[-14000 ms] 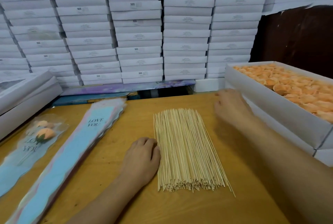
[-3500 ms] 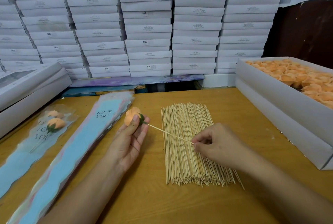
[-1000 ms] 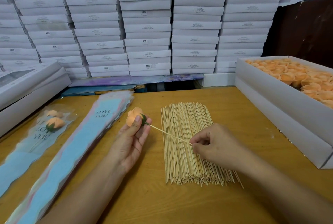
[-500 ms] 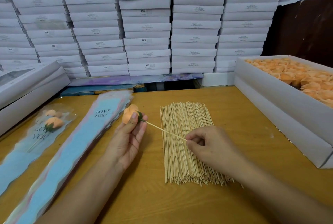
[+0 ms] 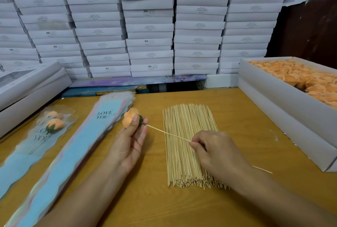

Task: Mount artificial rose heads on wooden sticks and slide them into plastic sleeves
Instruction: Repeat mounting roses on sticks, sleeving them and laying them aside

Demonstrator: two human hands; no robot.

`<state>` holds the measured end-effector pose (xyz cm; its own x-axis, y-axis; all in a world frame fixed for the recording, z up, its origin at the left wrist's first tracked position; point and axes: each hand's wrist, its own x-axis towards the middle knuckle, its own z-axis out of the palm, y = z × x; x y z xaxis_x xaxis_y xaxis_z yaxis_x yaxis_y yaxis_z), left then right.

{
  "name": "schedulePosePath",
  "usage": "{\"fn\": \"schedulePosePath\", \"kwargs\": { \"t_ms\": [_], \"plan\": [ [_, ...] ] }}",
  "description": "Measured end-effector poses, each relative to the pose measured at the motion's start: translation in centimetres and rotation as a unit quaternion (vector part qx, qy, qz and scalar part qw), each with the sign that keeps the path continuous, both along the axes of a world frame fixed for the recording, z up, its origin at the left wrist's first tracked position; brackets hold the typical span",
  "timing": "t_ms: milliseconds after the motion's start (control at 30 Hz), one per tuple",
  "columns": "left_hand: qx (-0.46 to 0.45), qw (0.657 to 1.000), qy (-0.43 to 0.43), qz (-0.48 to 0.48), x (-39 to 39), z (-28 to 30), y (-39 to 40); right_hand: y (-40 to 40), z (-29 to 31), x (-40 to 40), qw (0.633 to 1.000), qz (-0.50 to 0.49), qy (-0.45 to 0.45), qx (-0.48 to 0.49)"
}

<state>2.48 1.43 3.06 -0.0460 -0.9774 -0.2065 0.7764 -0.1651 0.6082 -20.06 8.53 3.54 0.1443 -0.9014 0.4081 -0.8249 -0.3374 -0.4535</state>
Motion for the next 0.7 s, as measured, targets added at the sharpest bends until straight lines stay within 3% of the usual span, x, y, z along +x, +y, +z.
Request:
{"fn": "schedulePosePath", "kwargs": {
  "t_ms": [367, 700],
  "plan": [
    [-0.003, 1.0, -0.007, -0.008, -0.04, 0.07, 0.15, 0.23, 0.16, 0.23, 0.998, 0.01, 0.062, 0.02],
    [-0.034, 0.999, -0.004, -0.008, 0.4, 0.26, 0.21, -0.29, 0.37, -0.1, 0.999, -0.014, 0.031, 0.016]
  ]
}}
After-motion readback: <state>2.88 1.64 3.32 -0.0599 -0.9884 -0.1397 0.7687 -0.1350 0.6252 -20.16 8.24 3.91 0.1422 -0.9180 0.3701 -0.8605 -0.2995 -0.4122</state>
